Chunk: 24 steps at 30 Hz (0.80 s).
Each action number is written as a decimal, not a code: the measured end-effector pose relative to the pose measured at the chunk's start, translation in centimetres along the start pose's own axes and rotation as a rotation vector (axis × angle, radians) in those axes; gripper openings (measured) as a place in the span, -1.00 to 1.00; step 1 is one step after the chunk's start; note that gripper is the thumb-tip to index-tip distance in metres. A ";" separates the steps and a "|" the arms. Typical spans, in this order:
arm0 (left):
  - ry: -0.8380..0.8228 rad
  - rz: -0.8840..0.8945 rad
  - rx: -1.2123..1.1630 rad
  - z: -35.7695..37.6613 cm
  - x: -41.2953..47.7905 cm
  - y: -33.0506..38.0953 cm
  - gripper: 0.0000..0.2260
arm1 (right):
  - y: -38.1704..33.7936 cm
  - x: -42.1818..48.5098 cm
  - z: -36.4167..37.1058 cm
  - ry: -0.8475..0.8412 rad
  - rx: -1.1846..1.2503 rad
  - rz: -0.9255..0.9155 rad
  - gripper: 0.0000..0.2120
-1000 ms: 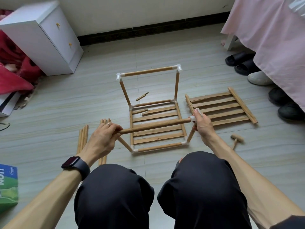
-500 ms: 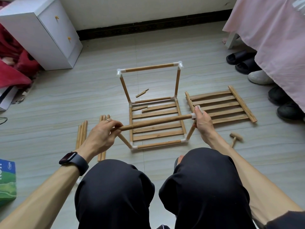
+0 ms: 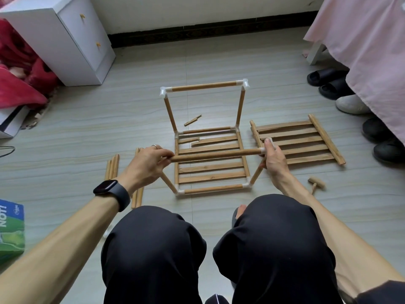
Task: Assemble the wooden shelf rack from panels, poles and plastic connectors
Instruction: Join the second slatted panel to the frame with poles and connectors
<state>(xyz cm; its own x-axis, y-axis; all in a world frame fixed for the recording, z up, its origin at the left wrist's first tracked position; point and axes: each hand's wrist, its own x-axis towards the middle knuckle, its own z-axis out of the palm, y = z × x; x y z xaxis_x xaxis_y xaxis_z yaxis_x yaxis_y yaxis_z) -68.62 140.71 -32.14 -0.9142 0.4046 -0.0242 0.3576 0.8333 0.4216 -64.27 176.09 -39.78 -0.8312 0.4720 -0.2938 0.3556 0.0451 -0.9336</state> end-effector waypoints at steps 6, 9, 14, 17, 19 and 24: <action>0.000 0.001 0.040 1.0 0.7 0.1 -0.77 | -1.6 -1.9 -0.1 0.325 -0.646 -0.317 -0.51; 0.031 -0.069 -0.086 1.6 0.7 -0.6 -0.80 | -3.3 -4.2 3.1 0.107 -0.860 -0.820 -0.42; 0.134 -0.361 -0.681 2.9 0.2 -1.5 -0.61 | -3.6 -4.7 7.8 -0.325 -1.240 -0.821 -0.48; 0.077 -0.618 -1.044 4.1 -0.1 -2.2 -0.65 | -3.3 -3.7 7.5 -0.292 -1.196 -0.825 -0.54; 0.035 -0.635 -1.096 4.7 -0.2 -2.2 -0.69 | -3.0 -3.3 7.4 -0.293 -1.183 -0.833 -0.55; 0.058 -0.546 -1.095 5.9 0.5 -1.7 -0.79 | -2.6 -3.5 6.5 -0.249 -1.115 -0.869 -0.50</action>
<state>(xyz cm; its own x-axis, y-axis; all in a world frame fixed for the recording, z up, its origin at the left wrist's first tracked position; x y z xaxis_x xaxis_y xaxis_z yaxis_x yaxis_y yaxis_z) -68.60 141.70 -38.23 -0.9110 0.0602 -0.4079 -0.3991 0.1201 0.9090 -65.03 168.58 -37.68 -0.9652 -0.2212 0.1392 -0.2481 0.9431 -0.2214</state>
